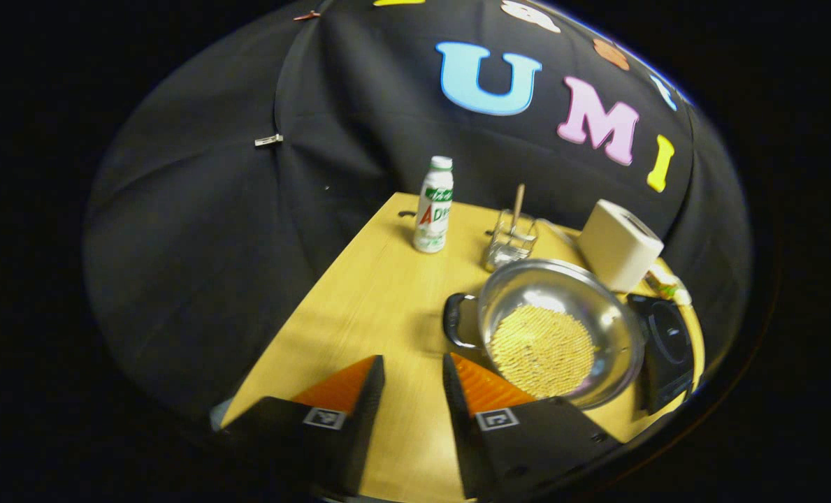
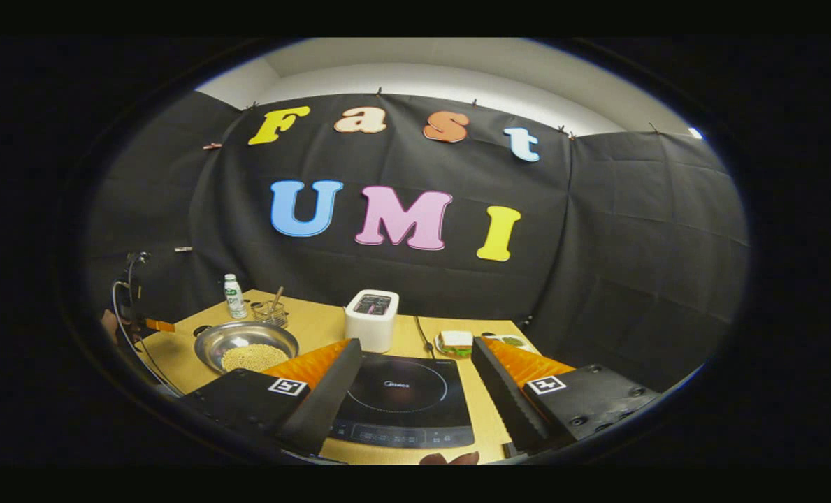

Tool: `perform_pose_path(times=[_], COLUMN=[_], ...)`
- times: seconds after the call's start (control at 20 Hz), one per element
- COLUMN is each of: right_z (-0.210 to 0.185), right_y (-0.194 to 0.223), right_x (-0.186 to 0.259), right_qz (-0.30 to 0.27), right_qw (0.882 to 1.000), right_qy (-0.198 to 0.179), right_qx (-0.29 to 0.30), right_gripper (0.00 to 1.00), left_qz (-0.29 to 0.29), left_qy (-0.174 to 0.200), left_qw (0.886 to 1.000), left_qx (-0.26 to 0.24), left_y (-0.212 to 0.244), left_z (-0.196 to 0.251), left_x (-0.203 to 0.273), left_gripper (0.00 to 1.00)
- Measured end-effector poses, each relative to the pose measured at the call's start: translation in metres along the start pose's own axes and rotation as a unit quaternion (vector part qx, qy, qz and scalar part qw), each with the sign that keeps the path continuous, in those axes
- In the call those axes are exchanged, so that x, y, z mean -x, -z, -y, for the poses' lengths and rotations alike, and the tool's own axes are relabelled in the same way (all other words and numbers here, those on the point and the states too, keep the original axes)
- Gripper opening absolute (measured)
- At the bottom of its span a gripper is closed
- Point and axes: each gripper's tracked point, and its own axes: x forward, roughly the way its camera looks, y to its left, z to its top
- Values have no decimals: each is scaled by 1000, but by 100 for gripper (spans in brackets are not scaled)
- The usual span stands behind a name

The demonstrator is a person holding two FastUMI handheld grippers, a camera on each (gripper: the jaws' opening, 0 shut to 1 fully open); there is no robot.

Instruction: First push the handle of the pot to place it horizontally, then grasp the pot with both hands and set it on the induction cooktop.

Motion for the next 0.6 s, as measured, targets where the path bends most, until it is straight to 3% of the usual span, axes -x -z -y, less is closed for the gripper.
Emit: perform_pose_path(times=[0.15, 0.35, 0.6], right_z=[-26, -60, -108], right_y=[3, 9, 39], right_x=[-20, -52, -94], right_qz=[-10, -25, -92], right_qw=[999, 997, 986], right_qy=[-30, -69, -129], right_qx=[-7, 4, -52], right_gripper=[98, 98, 98], left_qz=[31, 32, -11], left_qy=[39, 47, 52], left_qw=[999, 998, 998], left_qx=[8, -13, -36], left_y=[-11, -18, -7], left_z=[15, 27, 35], left_x=[14, 14, -13], left_gripper=[95, 95, 95])
